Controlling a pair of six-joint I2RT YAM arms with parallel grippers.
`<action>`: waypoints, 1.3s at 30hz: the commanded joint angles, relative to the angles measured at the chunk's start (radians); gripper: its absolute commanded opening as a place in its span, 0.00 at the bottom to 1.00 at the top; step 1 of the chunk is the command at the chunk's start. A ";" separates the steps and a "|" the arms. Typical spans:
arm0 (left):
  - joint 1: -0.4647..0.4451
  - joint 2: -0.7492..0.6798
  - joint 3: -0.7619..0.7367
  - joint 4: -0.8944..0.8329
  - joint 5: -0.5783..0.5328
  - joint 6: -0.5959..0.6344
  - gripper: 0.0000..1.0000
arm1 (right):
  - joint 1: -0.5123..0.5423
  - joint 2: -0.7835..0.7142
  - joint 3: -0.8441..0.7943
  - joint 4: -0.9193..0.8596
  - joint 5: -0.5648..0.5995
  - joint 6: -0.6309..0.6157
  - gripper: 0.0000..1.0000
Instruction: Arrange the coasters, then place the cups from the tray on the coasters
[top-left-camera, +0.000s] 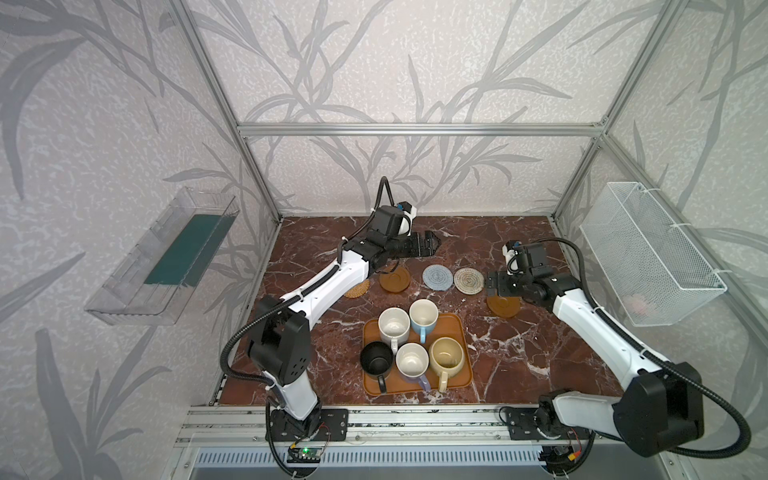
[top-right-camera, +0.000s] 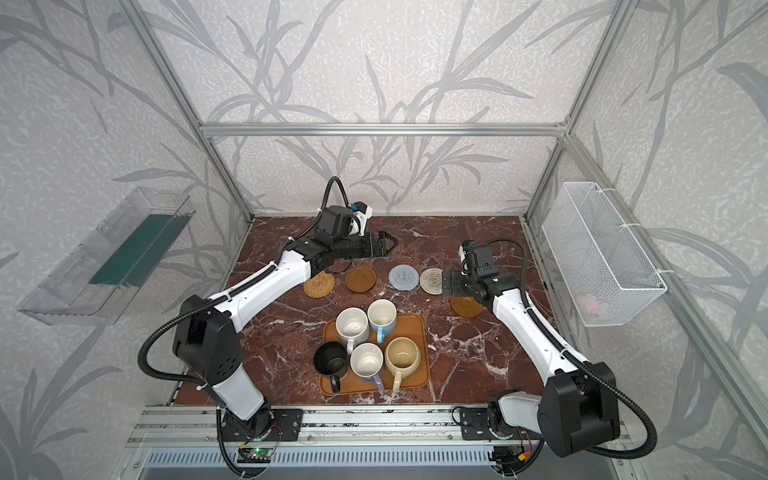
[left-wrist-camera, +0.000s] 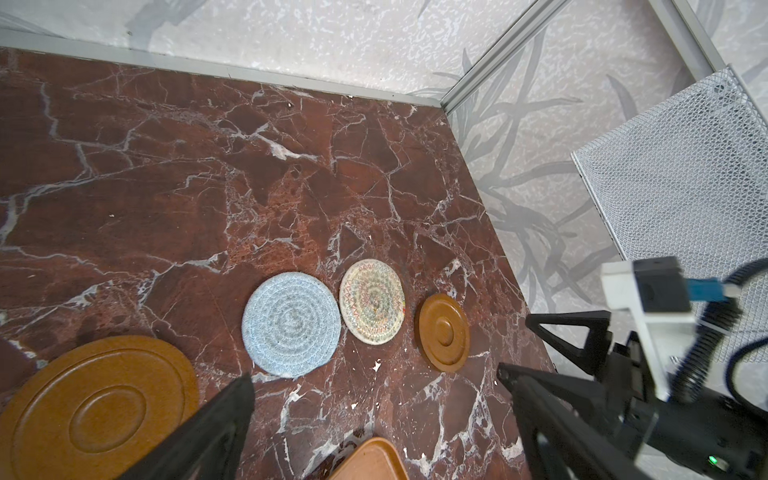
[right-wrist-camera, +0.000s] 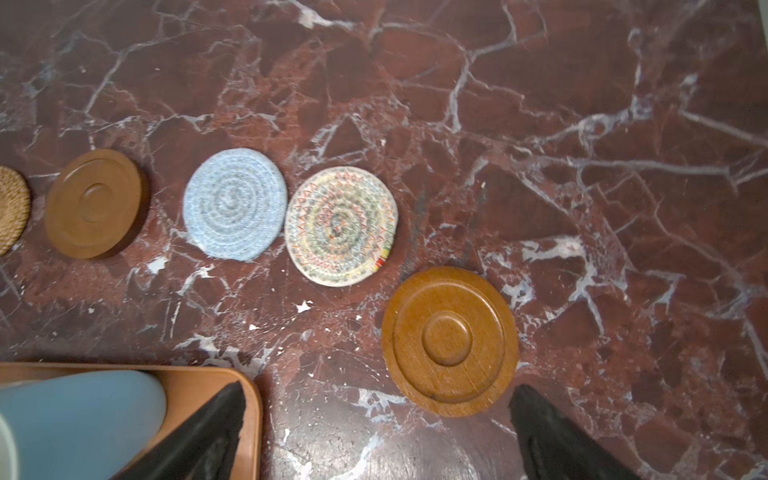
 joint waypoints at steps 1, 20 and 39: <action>0.006 -0.037 -0.020 0.027 0.056 0.009 0.99 | -0.054 0.064 -0.011 0.042 -0.112 0.049 0.99; -0.041 0.107 0.125 -0.057 0.183 0.046 0.98 | -0.127 0.357 0.059 -0.082 0.076 0.001 0.90; -0.102 0.225 0.267 -0.205 0.166 0.124 0.95 | -0.156 0.452 0.091 -0.114 0.085 -0.009 0.69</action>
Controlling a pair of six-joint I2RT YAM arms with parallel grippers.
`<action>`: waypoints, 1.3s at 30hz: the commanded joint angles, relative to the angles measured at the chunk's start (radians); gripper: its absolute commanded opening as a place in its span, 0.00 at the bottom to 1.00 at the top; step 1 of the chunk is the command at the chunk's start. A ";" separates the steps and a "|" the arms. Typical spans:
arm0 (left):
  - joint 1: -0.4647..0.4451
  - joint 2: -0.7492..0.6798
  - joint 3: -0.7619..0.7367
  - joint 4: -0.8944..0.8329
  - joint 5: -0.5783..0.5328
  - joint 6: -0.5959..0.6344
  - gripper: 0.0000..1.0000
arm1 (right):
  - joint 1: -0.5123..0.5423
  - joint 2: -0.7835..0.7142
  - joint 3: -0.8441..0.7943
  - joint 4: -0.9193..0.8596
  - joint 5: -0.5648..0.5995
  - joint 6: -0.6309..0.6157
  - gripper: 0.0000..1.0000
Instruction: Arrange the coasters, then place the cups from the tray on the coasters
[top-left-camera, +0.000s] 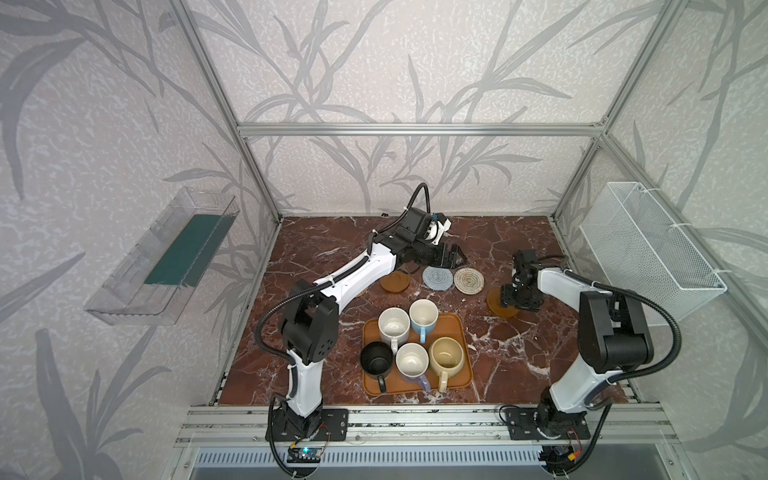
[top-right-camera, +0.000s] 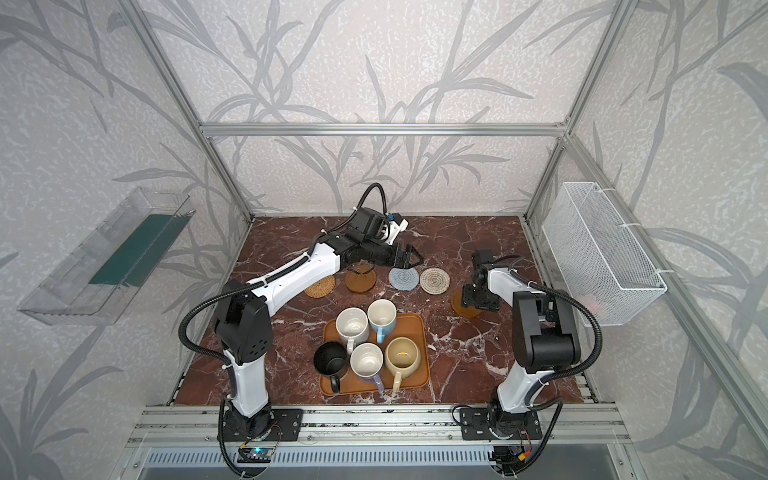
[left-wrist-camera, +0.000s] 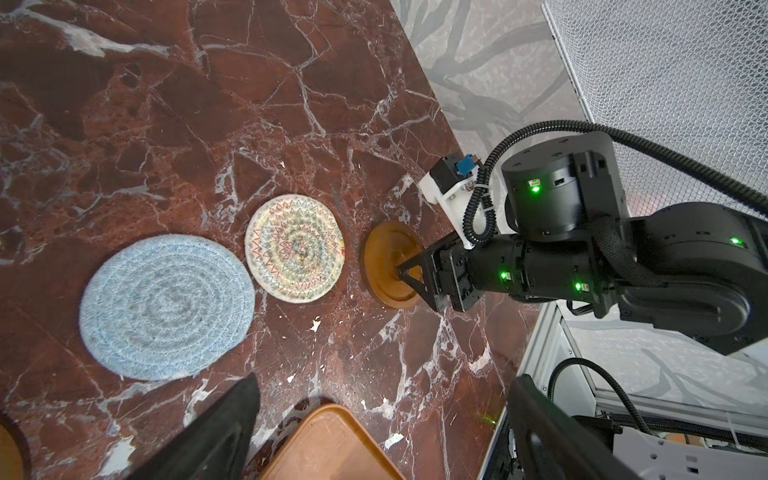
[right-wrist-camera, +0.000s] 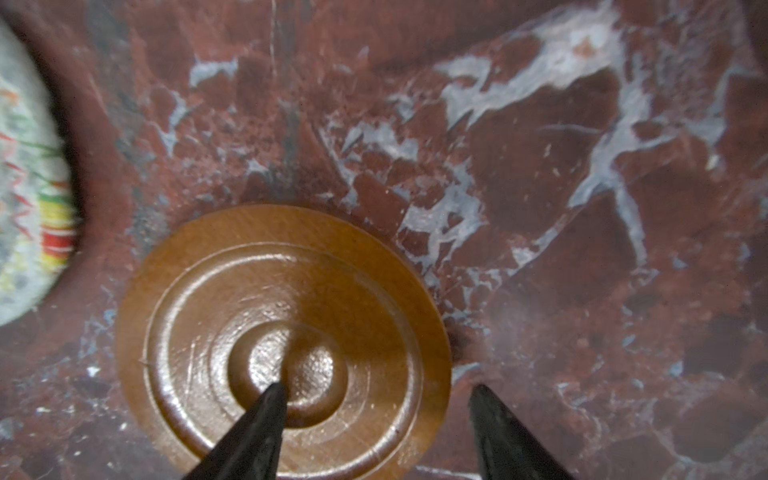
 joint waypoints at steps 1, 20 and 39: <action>-0.002 0.002 0.031 -0.022 -0.008 0.027 0.95 | -0.003 0.028 0.031 -0.043 0.038 -0.012 0.69; 0.003 -0.018 0.007 -0.016 -0.049 0.026 0.95 | -0.024 0.186 0.215 -0.074 0.075 0.007 0.56; 0.024 -0.039 -0.030 0.017 -0.059 0.014 0.95 | -0.029 0.347 0.425 -0.123 0.068 -0.009 0.53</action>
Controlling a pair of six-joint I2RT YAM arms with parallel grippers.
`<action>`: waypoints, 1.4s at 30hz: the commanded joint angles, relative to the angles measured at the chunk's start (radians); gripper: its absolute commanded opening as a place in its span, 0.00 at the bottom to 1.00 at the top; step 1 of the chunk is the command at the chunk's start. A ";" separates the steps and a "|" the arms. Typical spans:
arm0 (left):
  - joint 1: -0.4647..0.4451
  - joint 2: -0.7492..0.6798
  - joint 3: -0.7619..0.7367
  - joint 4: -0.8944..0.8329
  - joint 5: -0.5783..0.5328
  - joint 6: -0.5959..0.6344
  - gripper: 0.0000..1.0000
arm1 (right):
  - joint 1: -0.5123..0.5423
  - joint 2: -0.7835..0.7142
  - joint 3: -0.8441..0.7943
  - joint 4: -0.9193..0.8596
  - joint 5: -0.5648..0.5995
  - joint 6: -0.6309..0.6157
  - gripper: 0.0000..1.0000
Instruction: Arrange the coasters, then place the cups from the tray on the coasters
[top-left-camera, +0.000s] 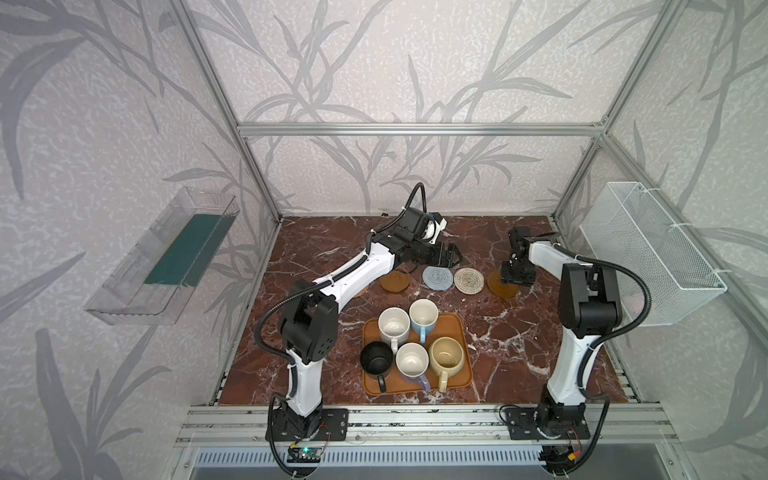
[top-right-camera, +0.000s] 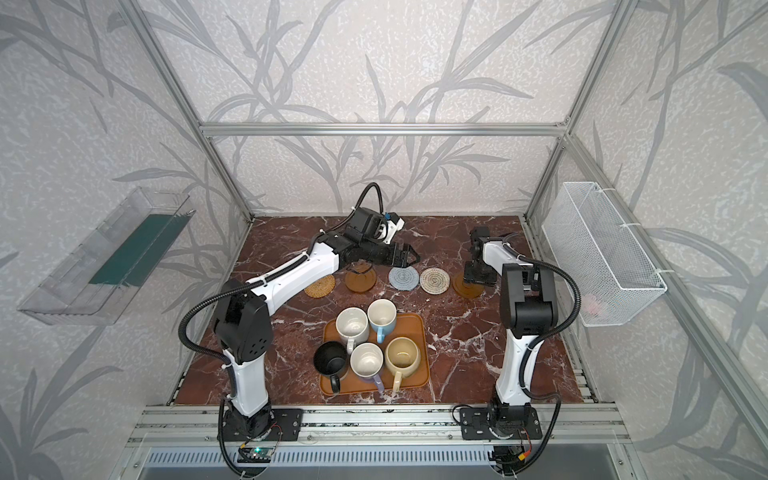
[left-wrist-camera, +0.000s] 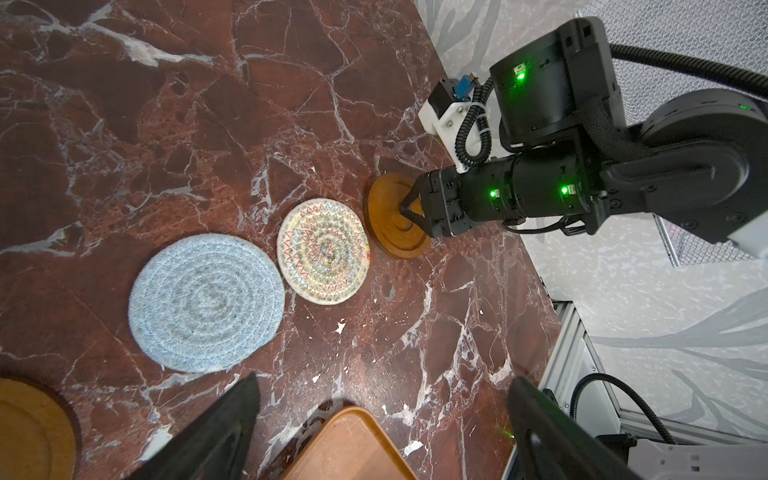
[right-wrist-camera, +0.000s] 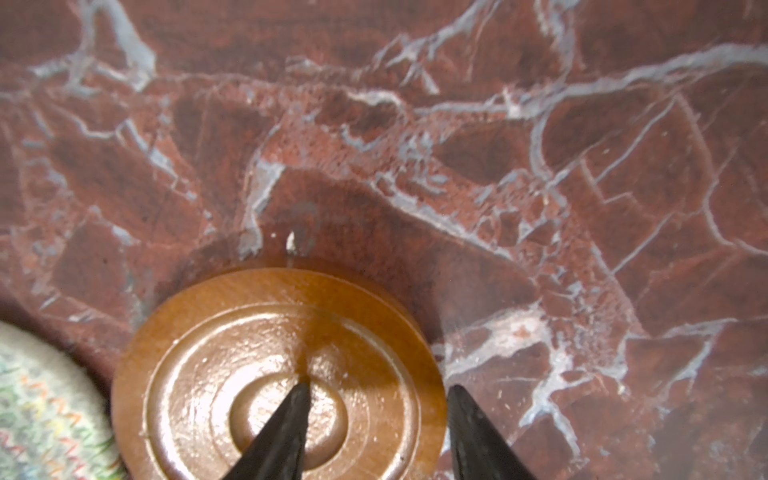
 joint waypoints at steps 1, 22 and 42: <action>0.008 -0.042 -0.016 0.017 -0.007 0.005 0.95 | -0.003 0.047 0.016 -0.014 0.005 -0.008 0.53; 0.046 -0.277 -0.159 0.051 -0.177 -0.090 0.99 | 0.066 -0.290 -0.033 -0.018 -0.002 -0.046 0.77; 0.041 -0.652 -0.397 -0.437 -0.326 -0.099 0.91 | 0.323 -0.923 -0.375 0.101 -0.433 0.057 0.99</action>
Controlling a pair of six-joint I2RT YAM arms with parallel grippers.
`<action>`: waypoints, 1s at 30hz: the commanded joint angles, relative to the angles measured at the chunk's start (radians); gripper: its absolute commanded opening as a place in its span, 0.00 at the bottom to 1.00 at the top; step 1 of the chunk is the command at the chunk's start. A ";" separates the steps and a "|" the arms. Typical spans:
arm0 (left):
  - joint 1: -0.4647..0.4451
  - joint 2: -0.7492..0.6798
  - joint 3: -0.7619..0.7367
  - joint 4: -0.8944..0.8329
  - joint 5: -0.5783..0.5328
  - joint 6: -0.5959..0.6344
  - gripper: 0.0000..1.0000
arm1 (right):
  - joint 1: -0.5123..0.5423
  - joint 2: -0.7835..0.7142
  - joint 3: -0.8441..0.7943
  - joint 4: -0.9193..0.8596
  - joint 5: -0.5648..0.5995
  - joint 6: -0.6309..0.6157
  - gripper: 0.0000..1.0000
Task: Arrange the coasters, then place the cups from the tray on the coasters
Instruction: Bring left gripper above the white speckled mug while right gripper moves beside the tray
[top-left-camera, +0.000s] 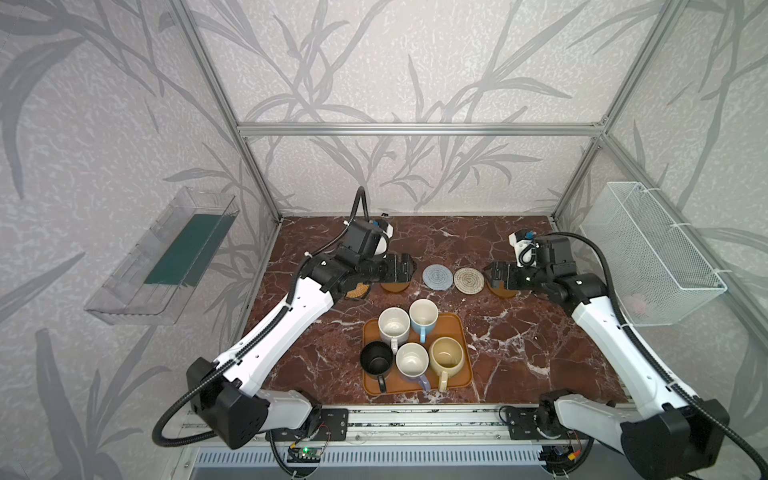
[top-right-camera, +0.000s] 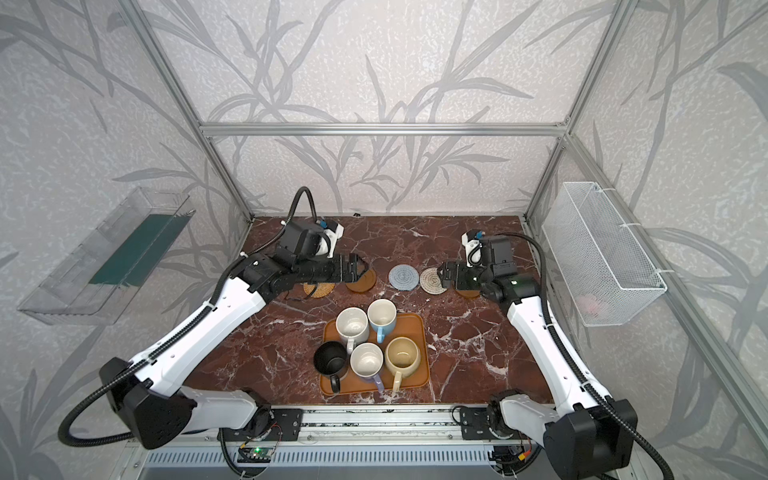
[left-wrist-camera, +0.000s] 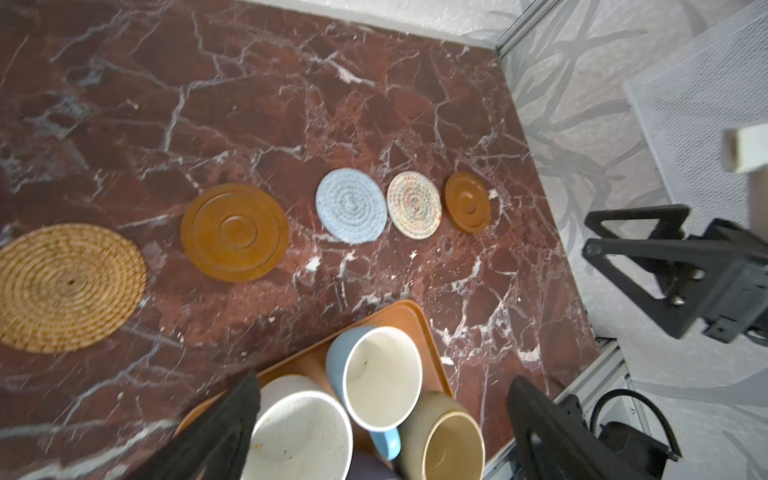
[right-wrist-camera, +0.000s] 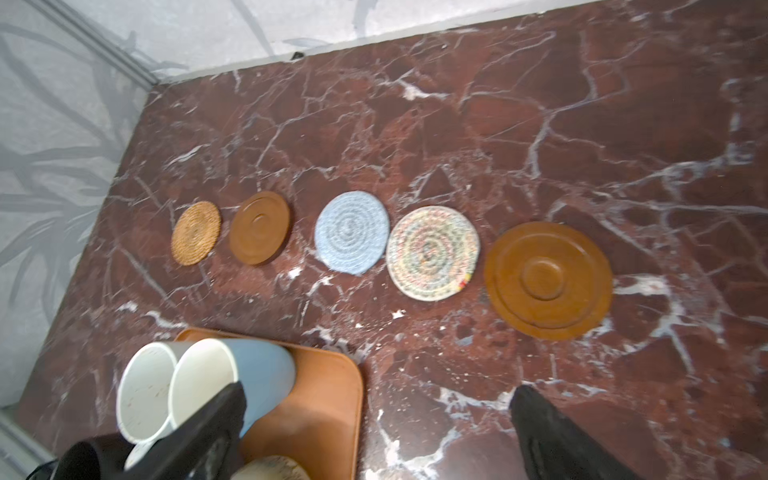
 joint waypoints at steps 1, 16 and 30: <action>-0.006 -0.035 -0.048 -0.170 -0.046 -0.008 0.87 | 0.133 -0.048 -0.012 -0.004 -0.024 0.030 0.99; -0.185 -0.009 -0.159 -0.323 -0.151 -0.074 0.63 | 0.394 -0.123 -0.091 0.056 0.080 0.131 0.98; -0.297 0.093 -0.189 -0.311 -0.170 -0.126 0.57 | 0.397 -0.126 -0.179 0.167 0.016 0.187 0.99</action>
